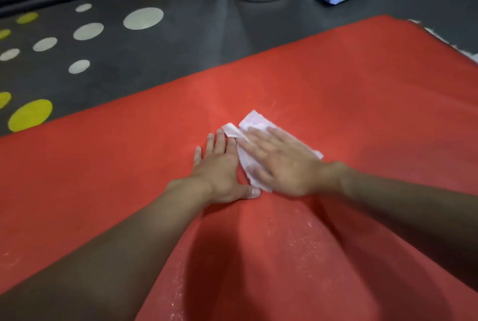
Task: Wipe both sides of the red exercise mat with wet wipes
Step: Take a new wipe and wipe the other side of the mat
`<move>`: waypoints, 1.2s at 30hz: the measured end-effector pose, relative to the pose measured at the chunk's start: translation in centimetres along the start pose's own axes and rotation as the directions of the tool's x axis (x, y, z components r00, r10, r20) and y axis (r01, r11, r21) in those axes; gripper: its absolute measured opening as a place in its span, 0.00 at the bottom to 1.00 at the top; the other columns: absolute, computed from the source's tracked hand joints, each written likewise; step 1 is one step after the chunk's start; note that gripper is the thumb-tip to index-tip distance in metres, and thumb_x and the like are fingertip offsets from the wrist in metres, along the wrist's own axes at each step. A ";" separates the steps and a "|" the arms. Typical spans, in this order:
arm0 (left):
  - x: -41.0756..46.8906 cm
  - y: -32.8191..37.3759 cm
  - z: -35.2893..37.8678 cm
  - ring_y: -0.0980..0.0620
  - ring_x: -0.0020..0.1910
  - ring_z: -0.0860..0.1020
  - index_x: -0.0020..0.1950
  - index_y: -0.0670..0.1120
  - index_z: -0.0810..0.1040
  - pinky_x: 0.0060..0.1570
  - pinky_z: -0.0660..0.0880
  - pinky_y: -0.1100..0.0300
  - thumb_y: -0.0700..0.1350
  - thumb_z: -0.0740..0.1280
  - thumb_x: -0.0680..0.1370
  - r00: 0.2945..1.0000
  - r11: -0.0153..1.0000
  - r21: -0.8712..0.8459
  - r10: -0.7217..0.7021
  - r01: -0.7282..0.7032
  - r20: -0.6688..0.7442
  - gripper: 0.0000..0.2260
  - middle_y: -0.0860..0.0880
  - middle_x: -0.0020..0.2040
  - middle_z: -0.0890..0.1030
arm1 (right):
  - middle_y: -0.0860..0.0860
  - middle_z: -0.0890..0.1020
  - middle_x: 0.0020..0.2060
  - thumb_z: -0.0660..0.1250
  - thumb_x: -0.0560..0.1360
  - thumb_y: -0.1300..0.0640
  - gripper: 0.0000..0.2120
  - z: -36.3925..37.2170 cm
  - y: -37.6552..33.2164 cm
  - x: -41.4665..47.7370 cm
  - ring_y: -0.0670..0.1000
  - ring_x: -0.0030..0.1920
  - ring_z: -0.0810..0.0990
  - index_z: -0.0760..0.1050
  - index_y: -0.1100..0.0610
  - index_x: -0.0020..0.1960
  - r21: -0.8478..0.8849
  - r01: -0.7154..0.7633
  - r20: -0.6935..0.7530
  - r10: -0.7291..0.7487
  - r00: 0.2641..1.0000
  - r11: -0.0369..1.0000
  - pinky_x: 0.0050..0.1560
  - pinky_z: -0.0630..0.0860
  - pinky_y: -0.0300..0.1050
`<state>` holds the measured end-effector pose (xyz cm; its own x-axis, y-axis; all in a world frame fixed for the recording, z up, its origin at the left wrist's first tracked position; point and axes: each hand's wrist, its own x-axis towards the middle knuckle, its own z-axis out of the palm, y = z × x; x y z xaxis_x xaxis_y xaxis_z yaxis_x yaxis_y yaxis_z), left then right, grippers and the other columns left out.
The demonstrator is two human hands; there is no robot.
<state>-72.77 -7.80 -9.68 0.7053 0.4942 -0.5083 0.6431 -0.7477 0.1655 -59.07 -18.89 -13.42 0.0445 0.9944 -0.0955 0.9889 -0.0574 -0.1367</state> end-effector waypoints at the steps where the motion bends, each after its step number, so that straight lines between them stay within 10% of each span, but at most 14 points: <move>1: 0.0 0.1 0.1 0.45 0.77 0.33 0.79 0.43 0.36 0.77 0.40 0.44 0.67 0.72 0.68 1.000 1.000 0.009 -0.001 0.001 -0.001 0.58 0.44 0.78 0.32 | 0.53 0.49 0.80 0.37 0.78 0.40 0.35 -0.6 1.4 0.4 0.50 0.80 0.45 0.48 0.56 0.81 -0.010 -0.064 0.003 0.064 0.998 0.998 0.78 0.42 0.52; 5: -0.1 0.1 -0.4 0.45 0.77 0.33 0.79 0.44 0.36 0.77 0.40 0.45 0.68 0.72 0.67 1.000 1.000 0.023 0.000 0.000 0.021 0.59 0.44 0.78 0.31 | 0.56 0.45 0.80 0.38 0.80 0.43 0.33 -0.5 1.2 1.1 0.53 0.80 0.43 0.44 0.58 0.81 -0.027 -0.296 -0.043 0.294 0.955 0.955 0.78 0.42 0.56; 10: -2.5 -0.7 -0.9 0.45 0.76 0.31 0.78 0.44 0.31 0.77 0.41 0.47 0.67 0.76 0.63 0.969 0.990 0.080 0.098 -0.119 0.227 0.65 0.44 0.77 0.29 | 0.53 0.45 0.80 0.38 0.79 0.40 0.34 0.1 -0.1 -2.6 0.51 0.80 0.42 0.45 0.55 0.81 -0.043 0.061 0.051 -0.059 0.997 0.997 0.78 0.41 0.53; 14: -4.2 0.0 0.8 0.44 0.76 0.29 0.77 0.44 0.29 0.76 0.39 0.45 0.67 0.76 0.62 0.977 0.978 0.170 0.083 -0.117 0.197 0.67 0.43 0.75 0.26 | 0.55 0.43 0.80 0.37 0.80 0.42 0.33 -0.5 0.9 -1.2 0.53 0.80 0.40 0.42 0.55 0.81 -0.047 -0.352 -0.001 0.353 0.936 0.935 0.78 0.40 0.55; 19: -4.8 1.0 0.4 0.42 0.76 0.31 0.77 0.44 0.30 0.77 0.42 0.44 0.66 0.77 0.64 0.972 0.982 0.168 0.048 -0.088 0.232 0.65 0.42 0.76 0.28 | 0.57 0.52 0.80 0.39 0.80 0.41 0.34 0.1 -1.3 -4.9 0.55 0.80 0.49 0.51 0.58 0.80 -0.108 0.042 0.020 -0.040 0.999 0.993 0.78 0.45 0.53; 23: -6.4 2.2 1.6 0.39 0.75 0.29 0.77 0.45 0.29 0.76 0.40 0.41 0.67 0.75 0.64 0.968 0.975 0.209 0.024 -0.078 0.248 0.65 0.41 0.75 0.25 | 0.55 0.47 0.80 0.38 0.81 0.43 0.32 -0.7 1.1 -3.9 0.52 0.80 0.43 0.44 0.56 0.81 -0.049 -0.404 -0.033 0.403 0.915 0.914 0.78 0.42 0.54; 29: -7.2 2.7 2.0 0.39 0.76 0.31 0.77 0.44 0.30 0.76 0.42 0.40 0.65 0.76 0.66 0.975 0.976 0.210 0.003 -0.051 0.223 0.64 0.40 0.76 0.27 | 0.55 0.50 0.80 0.38 0.81 0.41 0.33 0.7 -1.6 -7.0 0.54 0.80 0.48 0.49 0.56 0.81 -0.088 -0.001 0.019 0.002 1.000 0.996 0.78 0.46 0.55; 33: -8.6 3.4 3.2 0.39 0.74 0.28 0.76 0.45 0.27 0.74 0.41 0.35 0.66 0.76 0.64 0.959 0.976 0.212 -0.005 -0.057 0.283 0.66 0.41 0.74 0.24 | 0.56 0.51 0.80 0.35 0.78 0.42 0.34 -0.2 -0.5 -5.8 0.55 0.80 0.48 0.47 0.57 0.80 -0.071 -0.347 -0.036 0.345 0.938 0.935 0.78 0.47 0.57; 36: -8.8 3.4 3.8 0.37 0.74 0.28 0.76 0.43 0.27 0.73 0.40 0.34 0.65 0.77 0.64 0.967 0.975 0.215 -0.006 -0.051 0.257 0.67 0.40 0.74 0.25 | 0.59 0.57 0.78 0.44 0.81 0.44 0.32 1.7 -5.9 -8.0 0.58 0.78 0.56 0.55 0.60 0.79 -0.083 -0.169 -0.030 0.167 0.985 0.982 0.75 0.55 0.61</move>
<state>-77.89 -16.40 -7.90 0.6012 0.3684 -0.7091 0.5270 -0.8498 0.0054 -65.55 -26.70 -13.52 0.2136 0.9730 -0.0873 0.9754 -0.2174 -0.0360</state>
